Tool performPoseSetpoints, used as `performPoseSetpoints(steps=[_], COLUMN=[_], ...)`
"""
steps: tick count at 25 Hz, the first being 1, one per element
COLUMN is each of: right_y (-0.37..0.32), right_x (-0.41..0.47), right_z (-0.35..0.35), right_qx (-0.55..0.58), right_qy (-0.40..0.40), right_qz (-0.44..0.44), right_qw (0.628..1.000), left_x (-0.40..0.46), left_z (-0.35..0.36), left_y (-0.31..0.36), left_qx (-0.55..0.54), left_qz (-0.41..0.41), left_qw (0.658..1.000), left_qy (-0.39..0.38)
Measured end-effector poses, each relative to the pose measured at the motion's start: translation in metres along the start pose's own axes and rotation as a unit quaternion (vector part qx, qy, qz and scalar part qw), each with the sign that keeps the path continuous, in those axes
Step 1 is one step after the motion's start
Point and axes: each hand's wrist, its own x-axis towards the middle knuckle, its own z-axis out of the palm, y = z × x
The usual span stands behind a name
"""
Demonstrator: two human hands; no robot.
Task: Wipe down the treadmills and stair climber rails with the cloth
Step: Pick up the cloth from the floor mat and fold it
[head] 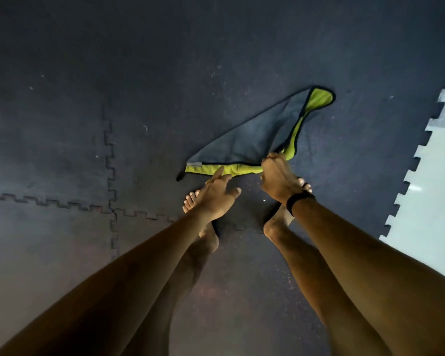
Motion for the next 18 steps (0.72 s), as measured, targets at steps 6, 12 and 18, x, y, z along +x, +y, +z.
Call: performPoseSetpoints(steps=[6,12,18], right_y=[-0.019,-0.064,-0.114], right_x=[-0.010,-0.120,-0.256], right_z=[-0.029,-0.079,-0.210], right_qx=[0.011,0.028,0.099], right_qy=[0.092,0.123,0.145], right_qz=[0.033,-0.063,-0.060], right_qw=[0.995,0.990,0.983], left_x=[-0.001,-0.106,-0.259], left_z=[-0.027,-0.038,-0.120], left_y=[0.048,0.066,0.143], left_qx=[0.051,0.104,0.068], left_qz=[0.059,0.124,0.153], left_qw=[0.995,0.985,0.977], left_qy=[0.063,0.057,0.134])
